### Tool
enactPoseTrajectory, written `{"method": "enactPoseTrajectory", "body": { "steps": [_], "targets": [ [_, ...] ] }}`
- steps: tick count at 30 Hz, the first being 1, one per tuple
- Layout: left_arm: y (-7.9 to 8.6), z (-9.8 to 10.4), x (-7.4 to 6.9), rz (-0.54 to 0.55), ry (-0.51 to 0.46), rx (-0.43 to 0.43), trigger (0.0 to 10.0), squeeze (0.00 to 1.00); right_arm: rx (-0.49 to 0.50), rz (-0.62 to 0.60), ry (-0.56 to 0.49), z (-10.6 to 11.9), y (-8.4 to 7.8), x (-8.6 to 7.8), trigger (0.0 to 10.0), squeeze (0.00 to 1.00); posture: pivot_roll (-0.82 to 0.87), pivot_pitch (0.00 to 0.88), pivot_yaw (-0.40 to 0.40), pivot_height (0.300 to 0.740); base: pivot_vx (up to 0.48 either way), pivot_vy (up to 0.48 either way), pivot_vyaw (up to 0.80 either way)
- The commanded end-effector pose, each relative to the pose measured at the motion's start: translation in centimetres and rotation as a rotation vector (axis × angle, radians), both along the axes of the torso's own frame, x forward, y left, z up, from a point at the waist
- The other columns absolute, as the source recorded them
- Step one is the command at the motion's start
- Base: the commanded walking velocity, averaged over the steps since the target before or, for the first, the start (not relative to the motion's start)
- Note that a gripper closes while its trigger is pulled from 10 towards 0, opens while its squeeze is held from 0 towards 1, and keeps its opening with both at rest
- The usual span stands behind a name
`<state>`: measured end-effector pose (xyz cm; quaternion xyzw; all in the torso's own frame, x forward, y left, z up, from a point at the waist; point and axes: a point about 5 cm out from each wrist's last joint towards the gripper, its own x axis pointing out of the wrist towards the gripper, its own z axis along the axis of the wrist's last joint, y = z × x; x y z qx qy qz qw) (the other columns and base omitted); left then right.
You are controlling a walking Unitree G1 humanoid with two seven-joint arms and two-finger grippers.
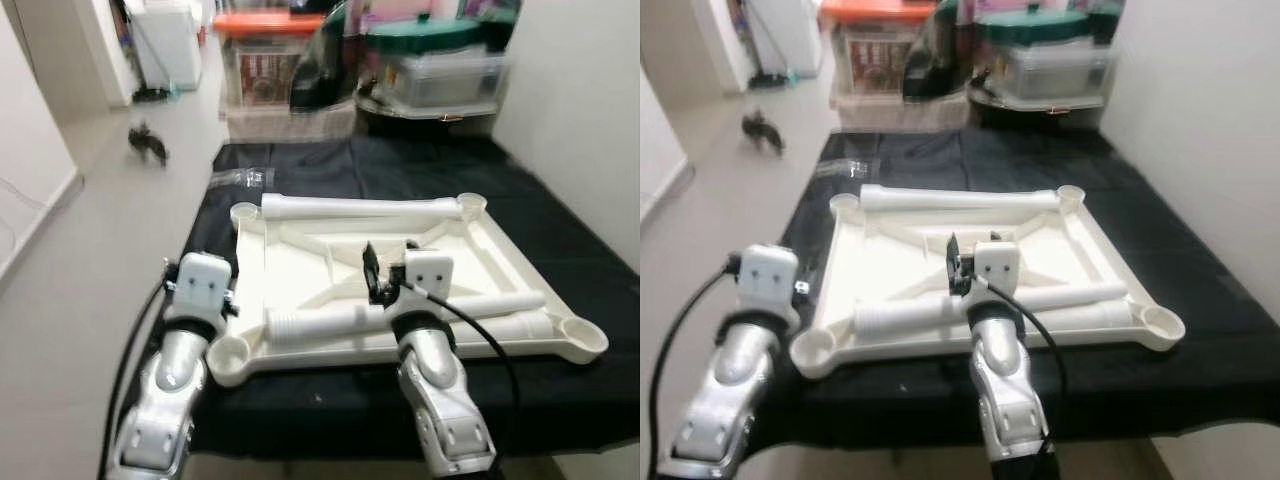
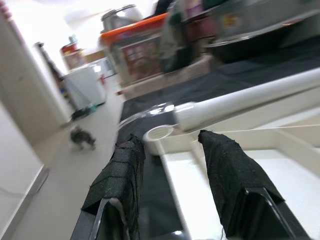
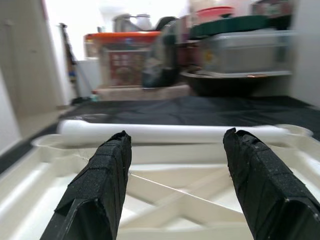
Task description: Building children table
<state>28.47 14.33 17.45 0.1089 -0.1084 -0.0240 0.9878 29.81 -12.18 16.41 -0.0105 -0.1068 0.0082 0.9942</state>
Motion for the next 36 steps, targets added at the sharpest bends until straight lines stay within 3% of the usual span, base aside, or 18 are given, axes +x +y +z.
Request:
{"method": "enactPoseTrajectory", "body": {
  "steps": [1, 2, 3, 4, 7, 9, 11, 12, 14, 15, 16, 17, 18, 19, 26, 27, 28, 36],
  "targets": [
    [-0.5, 0.3, 0.5, -0.118, 0.012, 0.044, 10.0, 0.00, 0.012, -0.030, -0.005, 0.1, -0.6, 0.1, 10.0, 0.00, 0.10, 0.000, 0.000, 0.740, 0.000, 0.000, 0.00],
    [-1.0, 0.6, 0.7, -0.234, 0.023, 0.083, 10.0, 0.00, 0.012, -0.031, -0.005, 0.1, -0.7, 0.1, 10.0, 0.00, 0.10, 0.000, 0.002, 0.740, 0.000, 0.000, 0.00],
    [-1.0, 0.6, 0.7, -0.234, 0.023, 0.083, 10.0, 0.00, 0.012, -0.031, -0.005, 0.1, -0.7, 0.1, 10.0, 0.00, 0.10, 0.000, 0.002, 0.740, 0.000, 0.000, 0.00],
    [-1.3, 0.7, 0.8, -0.311, 0.031, 0.109, 10.0, 0.00, 0.013, -0.031, -0.005, 0.1, -0.8, 0.1, 10.0, 0.00, 0.10, 0.000, 0.002, 0.740, 0.000, 0.000, 0.00],
    [-1.5, 1.4, 1.8, -0.506, 0.071, 0.272, 10.0, 0.00, 0.017, -0.037, 0.002, 0.0, -1.2, 0.3, 10.0, 0.00, 0.11, 0.000, 0.006, 0.740, 0.000, 0.000, 0.00],
    [-1.5, 1.4, 1.8, -0.506, 0.071, 0.272, 10.0, 0.00, 0.017, -0.037, 0.002, 0.0, -1.2, 0.3, 10.0, 0.00, 0.11, 0.000, 0.006, 0.740, 0.000, 0.000, 0.00],
    [-0.4, 2.5, 3.6, -0.567, 0.118, 0.383, 10.0, 0.00, 0.025, -0.042, 0.004, 0.1, -1.4, 0.3, 10.0, 0.00, 0.12, 0.000, 0.012, 0.740, 0.000, 0.000, 0.00],
    [-0.4, 2.5, 3.6, -0.567, 0.118, 0.383, 10.0, 0.00, 0.025, -0.042, 0.004, 0.1, -1.4, 0.3, 10.0, 0.00, 0.12, 0.000, 0.012, 0.740, 0.000, 0.000, 0.00],
    [0.6, 3.9, 5.9, -0.575, 0.163, 0.501, 10.0, 0.00, 0.038, -0.051, 0.012, 0.1, -1.9, 0.2, 10.0, 0.00, 0.13, 0.000, 0.009, 0.740, 0.000, 0.000, 0.00],
    [0.6, 3.9, 5.9, -0.575, 0.163, 0.501, 10.0, 0.00, 0.038, -0.051, 0.012, 0.1, -1.9, 0.2, 10.0, 0.00, 0.13, 0.000, 0.009, 0.740, 0.000, 0.000, 0.00],
    [0.9, 4.6, 7.0, -0.577, 0.180, 0.566, 10.0, 0.05, 0.037, -0.054, 0.019, -0.1, -2.1, 0.2, 10.0, 0.00, 0.14, 0.000, 0.006, 0.740, 0.000, 0.000, 0.00],
    [1.0, 5.3, 7.7, -0.605, 0.208, 0.583, 10.0, 1.00, 0.033, -0.058, 0.025, -0.2, -2.2, 0.1, 10.0, 0.00, 0.14, 0.000, 0.018, 0.740, 0.000, 0.000, 0.00],
    [1.0, 5.3, 7.7, -0.605, 0.208, 0.583, 10.0, 1.00, 0.033, -0.058, 0.025, -0.2, -2.2, 0.1, 10.0, 0.00, 0.14, 0.000, 0.018, 0.740, 0.000, 0.000, 0.00],
    [1.0, 6.0, 8.6, -0.671, 0.283, 0.574, 10.0, 1.00, 0.026, -0.062, 0.035, -0.3, -2.4, -0.1, 10.0, 0.00, 0.14, 0.000, 0.022, 0.740, 0.000, 0.000, 0.00],
    [1.4, 5.8, 9.3, -0.812, 0.448, 0.588, 10.0, 1.00, 0.035, -0.056, 0.065, -0.8, -2.2, -1.1, 10.0, 0.00, 0.15, 0.000, 0.039, 0.740, 0.000, 0.000, 0.00],
    [1.6, 5.8, 9.5, -0.833, 0.480, 0.593, 10.0, 0.05, 0.037, -0.049, 0.074, -0.9, -2.0, -1.4, 10.0, 0.00, 0.15, 0.013, 0.045, 0.740, 0.000, 0.000, 0.00],
    [1.8, 5.7, 9.6, -0.854, 0.523, 0.595, 10.0, 0.00, 0.039, -0.040, 0.085, -1.1, -1.9, -1.7, 10.0, 0.00, 0.15, 0.030, 0.043, 0.740, 0.000, 0.000, 0.00],
    [2.3, 5.7, 10.2, -0.910, 0.651, 0.595, 10.0, 0.00, 0.057, -0.023, 0.096, -1.0, -1.4, -2.5, 10.0, 0.00, 0.16, 0.065, 0.065, 0.740, 0.000, 0.000, 0.00]
  ]
}}
